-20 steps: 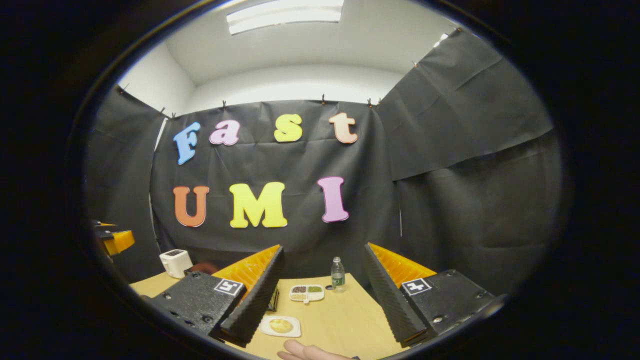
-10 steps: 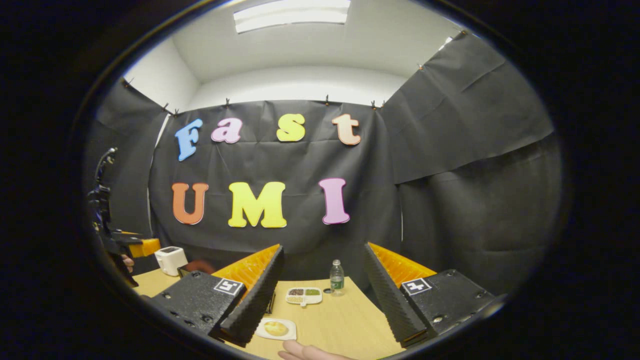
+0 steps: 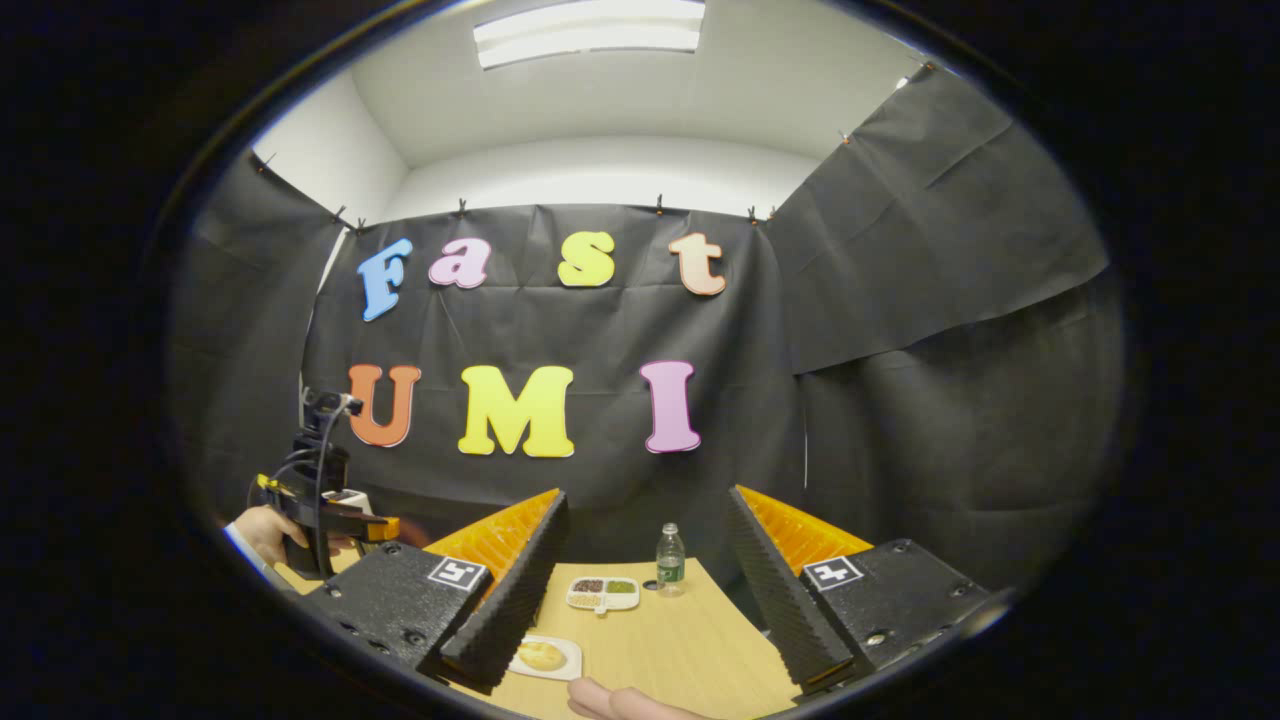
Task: Open the electric oven with the left hand, put the food in, and close the electric oven.
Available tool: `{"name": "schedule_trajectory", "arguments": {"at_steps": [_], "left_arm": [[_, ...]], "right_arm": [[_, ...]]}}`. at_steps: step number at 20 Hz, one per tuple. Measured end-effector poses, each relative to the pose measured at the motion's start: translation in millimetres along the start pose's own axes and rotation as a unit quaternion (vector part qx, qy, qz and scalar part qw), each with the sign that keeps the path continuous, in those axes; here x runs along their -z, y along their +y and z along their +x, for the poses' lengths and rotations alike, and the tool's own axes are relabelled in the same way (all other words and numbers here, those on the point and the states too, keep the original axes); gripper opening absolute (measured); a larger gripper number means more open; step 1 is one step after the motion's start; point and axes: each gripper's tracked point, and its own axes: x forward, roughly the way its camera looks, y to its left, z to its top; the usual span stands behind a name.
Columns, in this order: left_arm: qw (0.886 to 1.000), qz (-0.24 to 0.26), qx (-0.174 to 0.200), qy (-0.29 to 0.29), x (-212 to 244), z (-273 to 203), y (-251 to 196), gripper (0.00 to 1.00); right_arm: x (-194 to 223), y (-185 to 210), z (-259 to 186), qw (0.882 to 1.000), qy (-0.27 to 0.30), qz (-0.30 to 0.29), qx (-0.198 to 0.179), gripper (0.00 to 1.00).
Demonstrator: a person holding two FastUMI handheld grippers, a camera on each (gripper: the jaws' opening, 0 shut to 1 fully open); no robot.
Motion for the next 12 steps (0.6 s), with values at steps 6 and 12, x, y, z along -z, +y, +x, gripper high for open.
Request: {"name": "schedule_trajectory", "arguments": {"at_steps": [6,12], "left_arm": [[0.999,-0.005,-0.002,0.05,27.7,46.4,-3.1,0.95],[0.996,-0.02,-0.001,0.085,44.3,55.9,-9.9,0.95]], "right_arm": [[4.4,-18.5,-1.0,1.0,-0.003,-0.001,0.006,1.0],[18.0,-24.0,-1.7,1.0,0.006,0.009,0.003,0.97]]}}
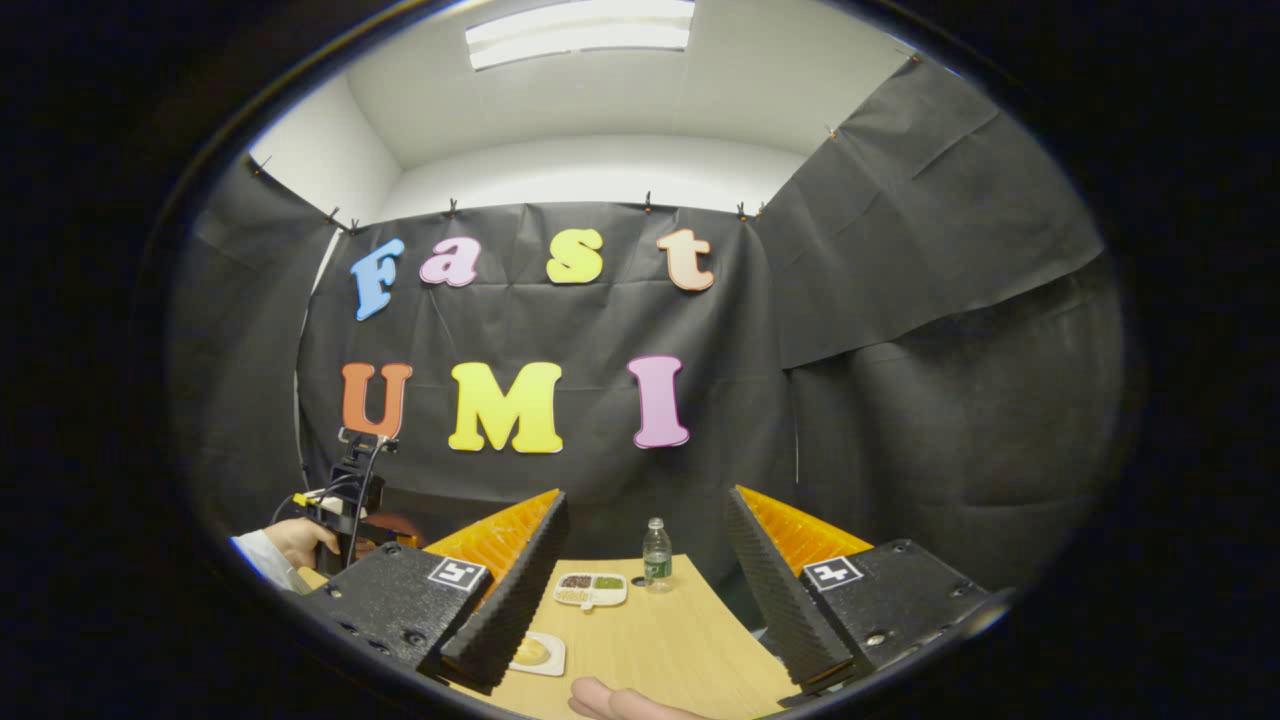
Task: Open the electric oven with the left hand, put the food in, and close the electric oven.
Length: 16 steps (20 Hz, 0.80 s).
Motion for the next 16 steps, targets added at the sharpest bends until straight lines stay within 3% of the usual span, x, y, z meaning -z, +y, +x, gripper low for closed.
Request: {"name": "schedule_trajectory", "arguments": {"at_steps": [10,16], "left_arm": [[1.0,0.017,0.008,0.006,24.2,-29.2,-0.3,0.96],[1.0,0.013,0.011,0.026,61.5,-58.0,-0.8,0.96]], "right_arm": [[6.1,3.6,-5.3,1.0,0.011,0.015,-0.005,0.97],[-3.0,14.5,-18.1,1.0,0.0,0.007,-0.013,0.97]]}}
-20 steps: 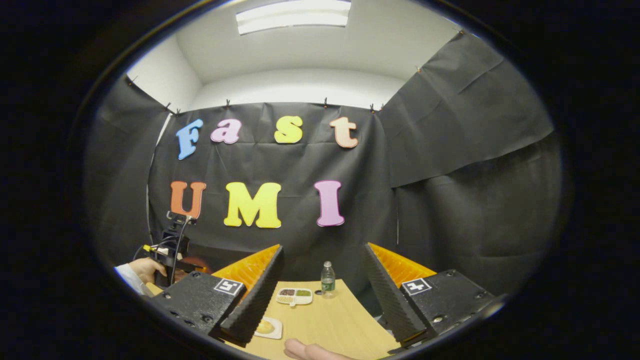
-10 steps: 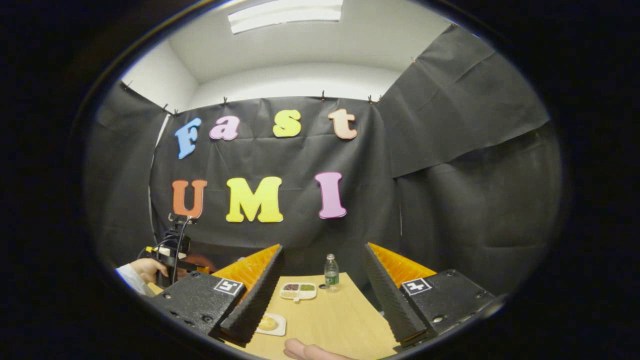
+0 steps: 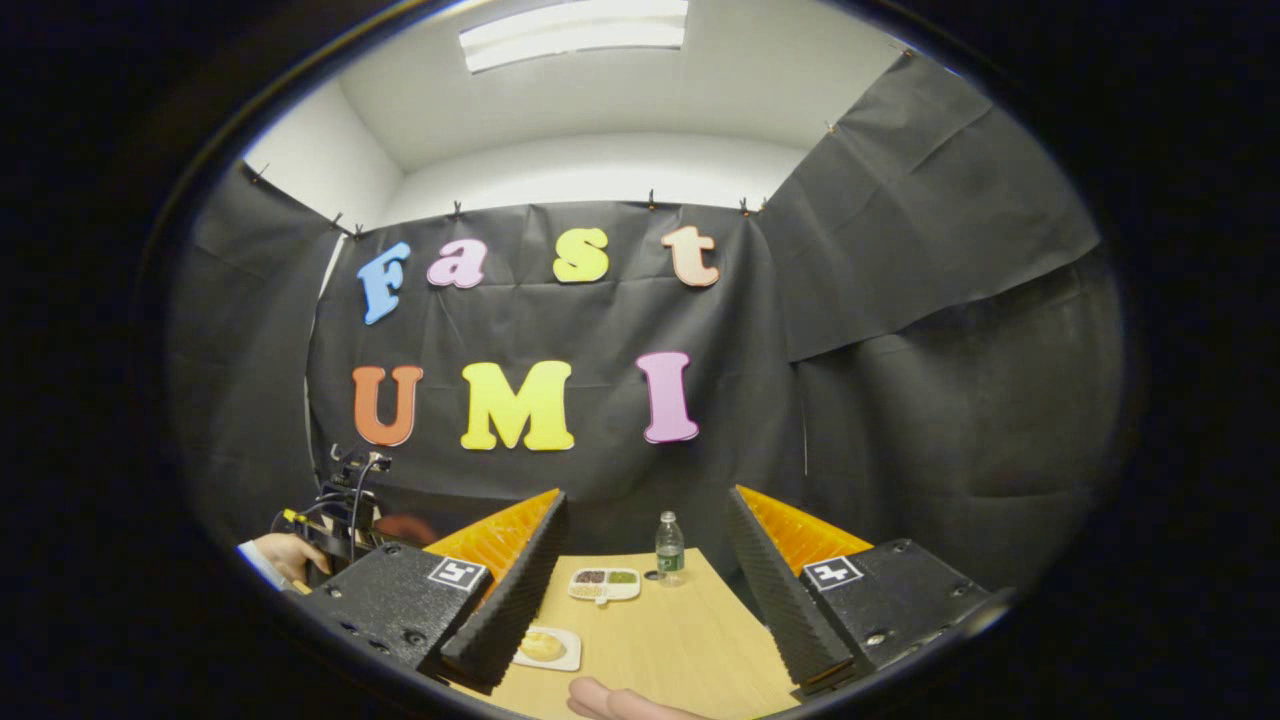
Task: Open the electric oven with the left hand, put the food in, and close the electric oven.
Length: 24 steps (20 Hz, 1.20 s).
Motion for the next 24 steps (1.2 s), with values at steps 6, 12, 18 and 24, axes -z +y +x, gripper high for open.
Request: {"name": "schedule_trajectory", "arguments": {"at_steps": [6,12,18,24], "left_arm": [[1.0,-0.003,-0.001,-0.001,45.4,-17.7,-2.1,0.96],[1.0,-0.012,-0.009,-0.004,94.8,-21.2,-5.9,0.95],[1.0,-0.02,-0.001,0.003,129.0,-13.0,-6.4,0.94],[1.0,-0.021,0.0,-0.009,149.0,-5.9,-5.7,0.94]], "right_arm": [[-2.6,9.6,-4.7,1.0,0.003,-0.006,-0.003,0.97],[-6.4,13.8,-14.0,1.0,-0.005,-0.006,0.0,1.0],[-11.5,19.2,-17.6,1.0,-0.005,-0.017,0.002,0.96],[-11.2,25.2,-17.7,1.0,-0.006,-0.019,0.001,0.97]]}}
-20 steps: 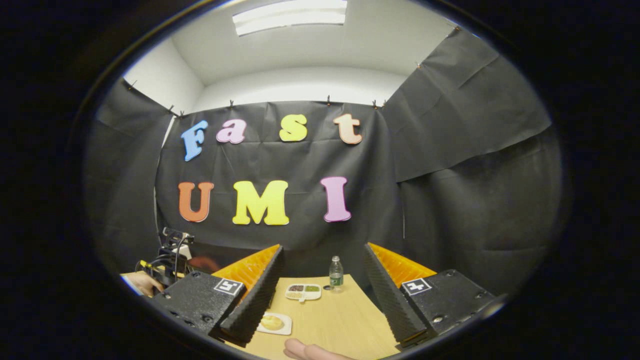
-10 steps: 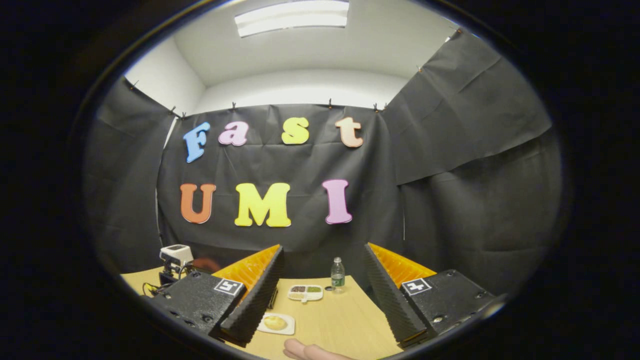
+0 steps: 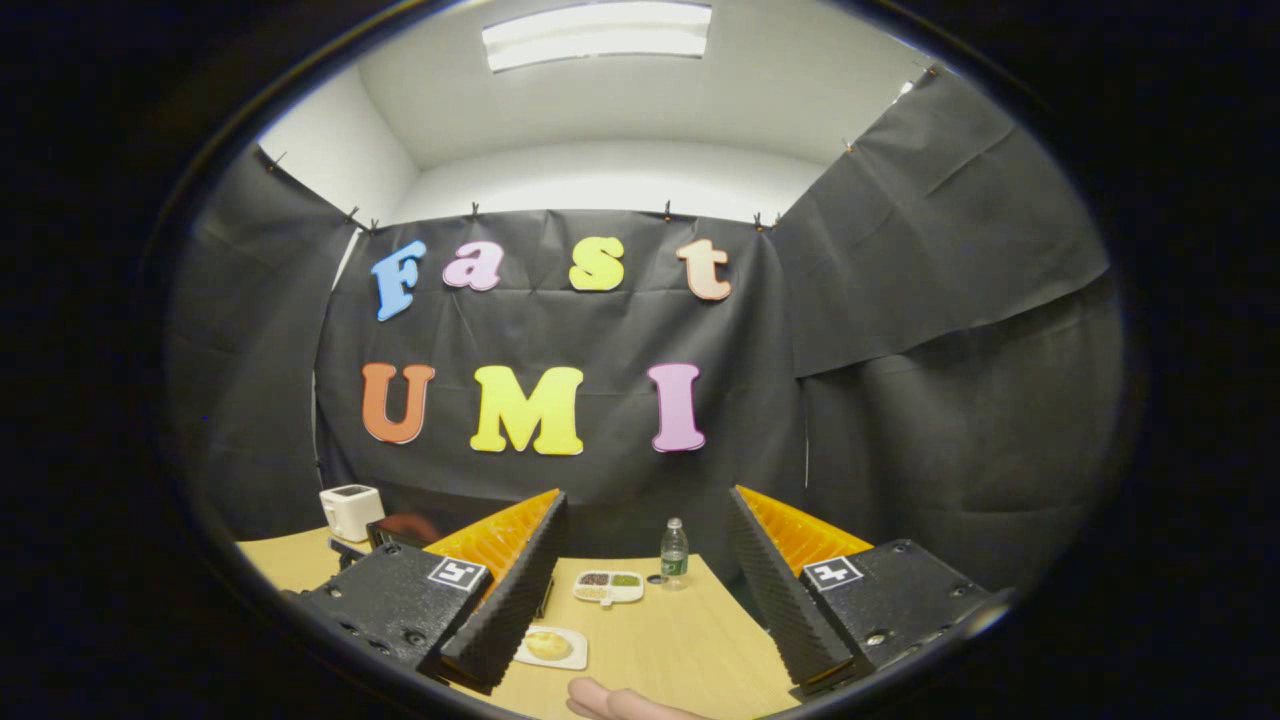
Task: Open the electric oven with the left hand, put the food in, and close the electric oven.
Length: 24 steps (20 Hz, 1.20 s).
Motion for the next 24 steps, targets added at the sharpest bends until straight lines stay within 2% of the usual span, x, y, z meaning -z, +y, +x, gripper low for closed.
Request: {"name": "schedule_trajectory", "arguments": {"at_steps": [1,2,4,7,11,13,14,15,16,18,19,22,23,24], "left_arm": [[1.0,-0.002,0.0,0.0,0.1,-0.4,-0.2,0.84],[1.0,-0.002,-0.002,-0.005,-2.2,-1.5,1.5,0.94],[1.0,0.0,-0.012,-0.023,-15.1,-11.3,7.6,0.95],[0.997,-0.005,-0.009,-0.071,-54.9,-43.2,13.5,0.95],[0.99,-0.008,-0.025,-0.138,-124.1,-100.2,31.5,0.95],[0.986,-0.018,-0.026,-0.165,-148.9,-126.6,39.4,0.95],[0.983,-0.023,-0.022,-0.181,-161.2,-138.9,41.0,0.95],[0.98,-0.027,-0.021,-0.195,-173.1,-151.1,44.4,0.95],[0.977,-0.026,-0.023,-0.213,-183.6,-161.3,50.6,0.87],[0.969,-0.019,-0.034,-0.242,-197.8,-186.8,57.3,0.83],[0.967,-0.01,-0.039,-0.253,-202.7,-198.1,59.0,0.92],[0.959,0.011,-0.043,-0.278,-210.7,-227.1,52.1,0.93],[0.958,0.017,-0.041,-0.285,-212.2,-236.7,46.7,0.93],[0.957,0.022,-0.041,-0.288,-211.1,-245.2,43.4,0.93]], "right_arm": [[1.3,0.7,1.6,1.0,0.002,0.001,0.0,0.97],[3.8,2.7,2.5,1.0,0.006,0.002,-0.002,0.97],[8.2,6.8,5.8,1.0,0.009,0.002,-0.004,1.0],[21.6,8.4,14.9,1.0,0.016,-0.003,0.002,0.97],[51.6,17.7,32.5,0.999,0.04,-0.008,0.001,1.0],[69.2,26.3,41.4,0.998,0.054,-0.007,-0.007,0.97],[78.7,28.9,46.7,0.998,0.063,-0.005,-0.008,1.0],[91.6,33.1,53.5,0.997,0.073,0.002,-0.012,0.97],[103.3,36.1,59.5,0.996,0.084,0.008,-0.014,0.97],[132.8,42.2,73.9,0.993,0.112,0.016,-0.018,0.97],[152.5,48.0,82.9,0.991,0.131,0.016,-0.022,0.97],[203.3,63.4,106.8,0.984,0.175,0.018,-0.032,1.0],[225.3,69.3,114.9,0.98,0.194,0.019,-0.035,0.97],[243.8,75.2,121.9,0.977,0.21,0.021,-0.039,1.0]]}}
